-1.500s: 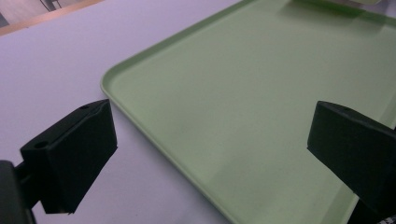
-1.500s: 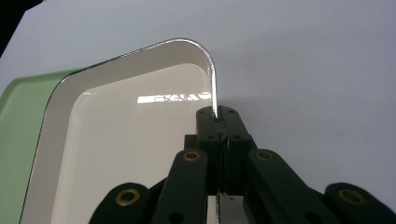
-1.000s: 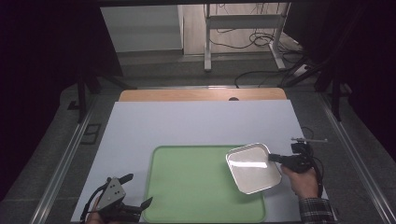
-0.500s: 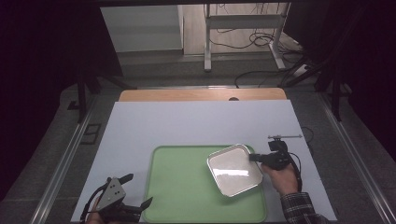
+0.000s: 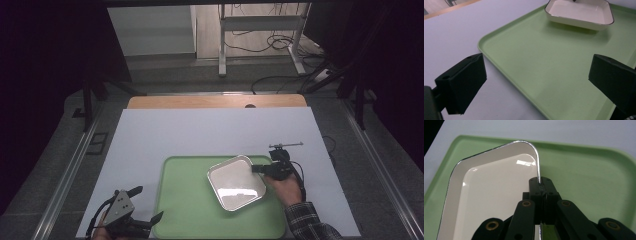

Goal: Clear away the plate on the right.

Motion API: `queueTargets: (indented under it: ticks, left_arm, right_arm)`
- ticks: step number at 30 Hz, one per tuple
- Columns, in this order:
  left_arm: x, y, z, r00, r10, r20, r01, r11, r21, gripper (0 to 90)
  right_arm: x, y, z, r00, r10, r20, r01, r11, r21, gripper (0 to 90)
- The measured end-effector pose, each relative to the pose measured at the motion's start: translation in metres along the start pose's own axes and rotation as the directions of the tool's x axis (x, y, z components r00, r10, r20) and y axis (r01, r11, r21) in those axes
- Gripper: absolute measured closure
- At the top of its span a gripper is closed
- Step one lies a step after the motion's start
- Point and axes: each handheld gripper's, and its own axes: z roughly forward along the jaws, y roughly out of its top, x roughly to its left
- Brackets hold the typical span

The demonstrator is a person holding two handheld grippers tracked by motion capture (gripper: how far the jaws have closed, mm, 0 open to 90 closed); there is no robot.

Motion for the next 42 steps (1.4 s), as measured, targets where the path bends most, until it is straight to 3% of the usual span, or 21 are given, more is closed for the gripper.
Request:
queueTargets:
  ticks: [5, 14, 16, 21, 26, 28, 29, 30, 31, 34, 37, 38, 39, 42]
  left_arm:
    - [0.0, 0.0, 0.0, 1.0, 0.001, 0.0, -0.001, 1.0, 0.0, 1.3]
    - [0.0, 0.0, 0.0, 1.0, 0.007, 0.0, -0.007, 1.0, -0.002, 1.3]
    - [0.0, 0.0, -0.001, 1.0, 0.008, 0.0, -0.008, 1.0, -0.002, 1.3]
    - [-0.002, 0.0, -0.001, 0.9999, 0.016, -0.002, -0.016, 0.9999, -0.002, 1.3]
    - [-0.002, 0.0, -0.001, 0.9998, 0.018, -0.002, -0.018, 0.9998, -0.003, 1.3]
    - [-0.002, 0.0, -0.001, 0.9998, 0.018, -0.002, -0.018, 0.9998, -0.002, 1.3]
    - [-0.002, 0.0, -0.001, 0.9998, 0.018, -0.002, -0.018, 0.9998, -0.002, 1.3]
    - [-0.002, 0.0, -0.001, 0.9997, 0.023, -0.002, -0.023, 0.9997, 0.001, 1.3]
    - [-0.002, 0.0, -0.001, 0.9997, 0.026, -0.002, -0.026, 0.9997, 0.001, 1.3]
    - [-0.002, 0.0, -0.001, 0.9997, 0.025, -0.002, -0.025, 0.9997, 0.001, 1.3]
    - [-0.002, 0.0, -0.001, 0.9997, 0.025, -0.003, -0.025, 0.9997, -0.001, 1.3]
    - [-0.002, 0.0, -0.001, 0.9997, 0.025, -0.003, -0.025, 0.9997, -0.001, 1.3]
    - [-0.002, 0.0, -0.001, 0.9997, 0.025, -0.003, -0.025, 0.9997, 0.0, 1.3]
    - [-0.002, 0.0, -0.001, 0.9996, 0.029, -0.003, -0.029, 0.9996, 0.001, 1.3]
  right_arm:
    - [0.006, 0.002, 0.009, 1.0, -0.006, 0.001, 0.006, 1.0, 0.01, 88.7]
    - [0.005, 0.006, 0.024, 0.9977, -0.01, 0.067, 0.008, 1.0, 0.02, 88.8]
    - [0.005, 0.007, 0.024, 0.9967, -0.038, 0.072, 0.036, 0.999, 0.028, 87.6]
    - [0.007, 0.007, 0.022, 0.9949, -0.092, 0.04, 0.092, 0.996, 0.02, 66.5]
    - [0.019, 0.007, 0.013, 0.9777, -0.201, 0.061, 0.201, 0.98, -0.001, 46.1]
    - [0.024, 0.004, 0.009, 0.9677, -0.241, 0.074, 0.243, 0.97, -0.019, 41.3]
    - [0.024, 0.004, 0.009, 0.9677, -0.241, 0.074, 0.243, 0.97, -0.019, 41.3]
    - [0.026, 0.003, 0.007, 0.9616, -0.264, 0.076, 0.266, 0.964, -0.026, 39.6]
    - [0.032, -0.001, 0.002, 0.9462, -0.311, 0.088, 0.315, 0.949, -0.028, 37.0]
    - [0.04, -0.006, -0.006, 0.9278, -0.363, 0.086, 0.367, 0.93, -0.03, 38.1]
    - [0.048, -0.015, -0.015, 0.911, -0.408, 0.062, 0.41, 0.912, -0.028, 44.8]
    - [0.048, -0.015, -0.015, 0.911, -0.408, 0.062, 0.41, 0.912, -0.028, 44.8]
    - [0.053, -0.021, -0.02, 0.8947, -0.444, 0.048, 0.445, 0.895, -0.023, 51.7]
    - [0.06, -0.029, -0.027, 0.8816, -0.471, 0.024, 0.472, 0.881, -0.025, 60.8]
